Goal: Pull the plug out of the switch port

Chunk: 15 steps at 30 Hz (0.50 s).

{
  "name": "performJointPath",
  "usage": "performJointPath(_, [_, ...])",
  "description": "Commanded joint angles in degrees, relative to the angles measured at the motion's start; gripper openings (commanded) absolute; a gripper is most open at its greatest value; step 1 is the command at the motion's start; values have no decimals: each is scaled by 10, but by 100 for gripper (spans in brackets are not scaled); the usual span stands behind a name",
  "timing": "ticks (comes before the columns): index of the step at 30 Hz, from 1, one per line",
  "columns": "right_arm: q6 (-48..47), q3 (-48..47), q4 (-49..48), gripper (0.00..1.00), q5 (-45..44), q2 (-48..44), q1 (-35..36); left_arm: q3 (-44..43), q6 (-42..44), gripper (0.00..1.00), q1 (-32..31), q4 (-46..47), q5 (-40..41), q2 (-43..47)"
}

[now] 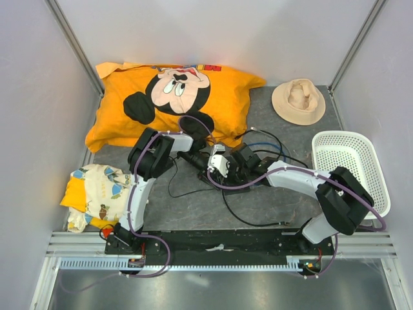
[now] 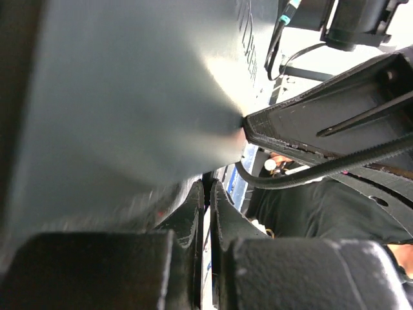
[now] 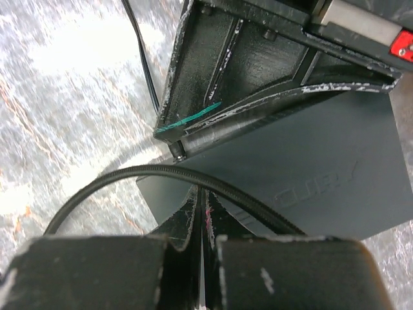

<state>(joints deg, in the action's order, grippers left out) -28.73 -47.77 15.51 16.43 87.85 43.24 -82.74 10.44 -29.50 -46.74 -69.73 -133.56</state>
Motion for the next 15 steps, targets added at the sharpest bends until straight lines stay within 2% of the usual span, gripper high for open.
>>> performJointPath(1, [22,38,34,0,-12,43,11,26,11,2,40,17,39,6])
performJointPath(12, [21,46,24,0,-18,51,11,51,53,2,48,-23,-1,4])
performJointPath(15, [20,45,25,0,-17,53,11,45,56,20,48,-19,-3,7])
